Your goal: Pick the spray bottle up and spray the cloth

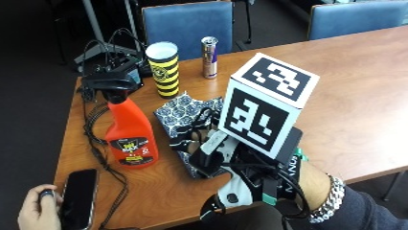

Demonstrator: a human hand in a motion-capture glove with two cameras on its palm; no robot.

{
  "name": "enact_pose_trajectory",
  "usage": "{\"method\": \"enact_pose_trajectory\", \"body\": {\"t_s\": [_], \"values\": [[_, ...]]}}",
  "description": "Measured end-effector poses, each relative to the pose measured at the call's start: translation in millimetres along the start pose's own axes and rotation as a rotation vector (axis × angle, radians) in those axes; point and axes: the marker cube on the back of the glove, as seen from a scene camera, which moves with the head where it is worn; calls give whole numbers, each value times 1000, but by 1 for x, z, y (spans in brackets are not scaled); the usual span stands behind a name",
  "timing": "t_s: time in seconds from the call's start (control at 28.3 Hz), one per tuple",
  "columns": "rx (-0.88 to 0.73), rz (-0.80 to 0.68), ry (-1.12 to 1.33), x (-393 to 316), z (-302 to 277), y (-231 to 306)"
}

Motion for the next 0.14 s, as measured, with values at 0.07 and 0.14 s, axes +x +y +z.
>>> {"method": "enact_pose_trajectory", "body": {"t_s": [0.07, 0.14], "values": [[-6, -6, -5, -3, 4, 1], [-14, -9, -13, -4, 6, 1]]}}
